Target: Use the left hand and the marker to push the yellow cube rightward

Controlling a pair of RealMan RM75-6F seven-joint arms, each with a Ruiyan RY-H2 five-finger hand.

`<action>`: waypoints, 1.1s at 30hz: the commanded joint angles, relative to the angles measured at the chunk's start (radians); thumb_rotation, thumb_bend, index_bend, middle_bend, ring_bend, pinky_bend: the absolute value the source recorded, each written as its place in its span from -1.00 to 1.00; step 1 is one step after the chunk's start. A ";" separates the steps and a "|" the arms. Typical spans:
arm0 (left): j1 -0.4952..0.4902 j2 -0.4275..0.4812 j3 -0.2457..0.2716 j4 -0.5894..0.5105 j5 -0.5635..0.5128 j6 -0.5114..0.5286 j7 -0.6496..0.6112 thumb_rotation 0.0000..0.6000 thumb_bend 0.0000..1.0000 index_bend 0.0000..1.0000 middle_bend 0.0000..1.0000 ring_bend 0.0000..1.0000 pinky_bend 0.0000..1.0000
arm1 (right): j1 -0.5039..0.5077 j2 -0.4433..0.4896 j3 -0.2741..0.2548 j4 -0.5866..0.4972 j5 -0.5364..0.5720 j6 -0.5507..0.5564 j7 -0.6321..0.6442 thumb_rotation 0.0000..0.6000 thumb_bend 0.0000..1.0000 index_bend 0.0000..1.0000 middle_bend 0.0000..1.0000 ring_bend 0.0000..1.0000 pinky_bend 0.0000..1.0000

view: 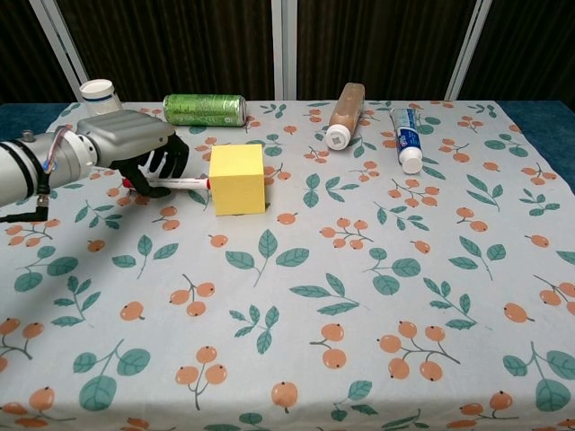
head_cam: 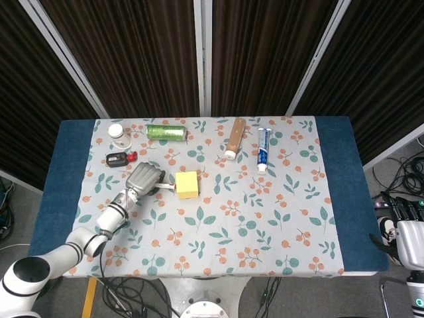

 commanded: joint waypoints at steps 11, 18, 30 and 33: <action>-0.089 -0.065 -0.036 0.026 -0.011 -0.037 0.022 1.00 -0.16 0.36 0.50 0.09 0.01 | 0.019 0.006 -0.013 -0.010 -0.011 -0.039 -0.013 1.00 -0.88 -0.81 -0.59 -0.73 -0.67; -0.149 -0.097 -0.062 0.042 -0.028 -0.072 0.054 1.00 -0.17 0.36 0.51 0.09 0.01 | 0.020 0.011 -0.018 -0.009 -0.002 -0.054 -0.014 1.00 -0.88 -0.81 -0.59 -0.73 -0.67; -0.216 -0.154 -0.104 0.082 -0.068 -0.101 0.068 1.00 -0.16 0.36 0.50 0.09 0.01 | 0.028 0.008 -0.014 -0.004 0.009 -0.066 -0.010 1.00 -0.88 -0.81 -0.59 -0.73 -0.67; -0.199 -0.145 -0.100 0.074 -0.074 -0.083 0.065 1.00 -0.16 0.36 0.50 0.09 0.01 | 0.025 0.008 -0.014 -0.004 0.006 -0.058 -0.007 1.00 -0.88 -0.81 -0.59 -0.73 -0.67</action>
